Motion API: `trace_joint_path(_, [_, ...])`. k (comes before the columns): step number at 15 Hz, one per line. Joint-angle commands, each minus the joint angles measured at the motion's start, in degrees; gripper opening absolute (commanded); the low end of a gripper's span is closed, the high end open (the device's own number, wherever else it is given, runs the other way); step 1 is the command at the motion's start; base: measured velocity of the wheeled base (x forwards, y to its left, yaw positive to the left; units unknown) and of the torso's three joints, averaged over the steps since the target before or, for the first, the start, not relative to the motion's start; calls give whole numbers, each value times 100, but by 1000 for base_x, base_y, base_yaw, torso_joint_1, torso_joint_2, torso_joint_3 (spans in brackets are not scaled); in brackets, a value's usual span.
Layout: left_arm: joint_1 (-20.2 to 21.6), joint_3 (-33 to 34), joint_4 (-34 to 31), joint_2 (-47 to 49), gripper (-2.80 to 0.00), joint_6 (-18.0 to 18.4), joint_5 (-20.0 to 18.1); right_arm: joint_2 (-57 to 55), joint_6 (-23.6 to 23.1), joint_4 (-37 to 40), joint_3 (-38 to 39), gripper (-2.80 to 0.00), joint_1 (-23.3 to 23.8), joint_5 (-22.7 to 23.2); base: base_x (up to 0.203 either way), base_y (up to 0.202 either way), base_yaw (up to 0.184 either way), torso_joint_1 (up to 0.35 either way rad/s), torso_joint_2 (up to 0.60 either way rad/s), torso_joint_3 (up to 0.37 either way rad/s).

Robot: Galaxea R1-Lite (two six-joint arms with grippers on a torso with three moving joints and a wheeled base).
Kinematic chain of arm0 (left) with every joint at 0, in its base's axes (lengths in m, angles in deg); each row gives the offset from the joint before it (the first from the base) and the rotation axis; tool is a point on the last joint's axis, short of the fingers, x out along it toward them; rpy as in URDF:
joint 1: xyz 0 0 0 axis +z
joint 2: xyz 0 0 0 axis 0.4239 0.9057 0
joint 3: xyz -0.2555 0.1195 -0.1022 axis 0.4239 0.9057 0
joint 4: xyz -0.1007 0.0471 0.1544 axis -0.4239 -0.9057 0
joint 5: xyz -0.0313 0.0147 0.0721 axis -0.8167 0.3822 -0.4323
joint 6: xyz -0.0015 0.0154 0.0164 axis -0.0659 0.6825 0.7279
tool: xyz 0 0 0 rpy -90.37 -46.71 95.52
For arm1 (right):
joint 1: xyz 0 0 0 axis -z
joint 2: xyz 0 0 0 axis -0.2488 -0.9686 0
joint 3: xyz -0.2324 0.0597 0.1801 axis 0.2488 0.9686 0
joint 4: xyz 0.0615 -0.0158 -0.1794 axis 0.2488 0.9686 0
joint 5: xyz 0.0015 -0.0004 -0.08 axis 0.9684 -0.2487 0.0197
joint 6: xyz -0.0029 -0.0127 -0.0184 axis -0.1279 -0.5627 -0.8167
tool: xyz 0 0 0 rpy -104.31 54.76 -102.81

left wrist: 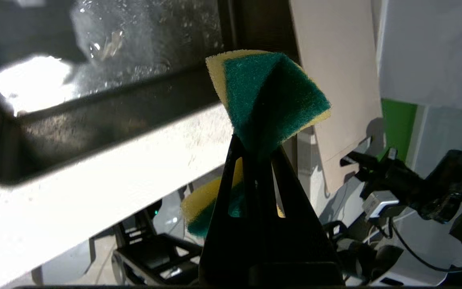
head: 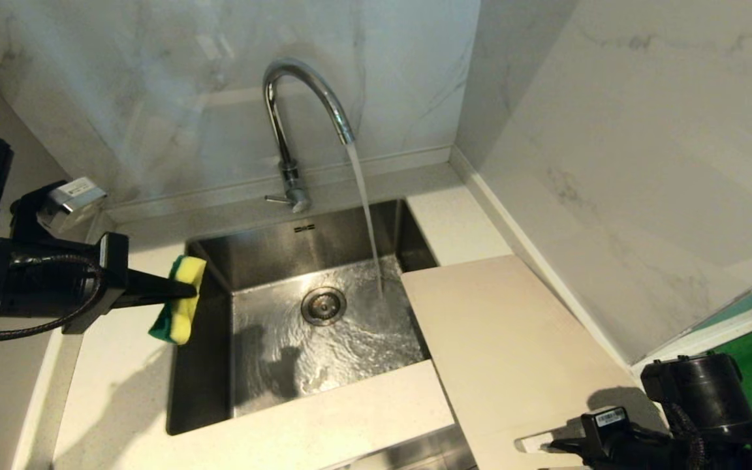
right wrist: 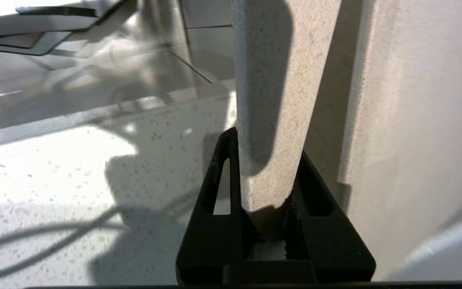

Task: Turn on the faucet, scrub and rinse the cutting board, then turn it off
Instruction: Put down the cutting board

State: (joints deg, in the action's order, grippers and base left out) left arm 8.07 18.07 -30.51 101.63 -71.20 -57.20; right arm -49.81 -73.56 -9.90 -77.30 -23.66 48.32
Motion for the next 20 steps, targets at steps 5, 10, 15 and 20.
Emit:
trace_joint_path(5, [75,-59,238,422,-280,-21,-6,-1257,134,-30,-442,-280,-328,184,0,0,0,0,0,0])
trace_joint_path(10, [136,-56,252,460,-280,-30,-6,-1724,280,-46,-548,-280,-340,193,0,0,0,0,0,0])
trace_joint_path(15, [136,-56,252,537,-280,-30,-6,-1988,299,-50,-620,-280,-349,200,0,0,0,0,0,0])
trace_joint_path(20, [139,-47,375,669,-280,-38,-6,-2284,385,-57,-785,-280,-473,202,0,0,0,0,0,0])
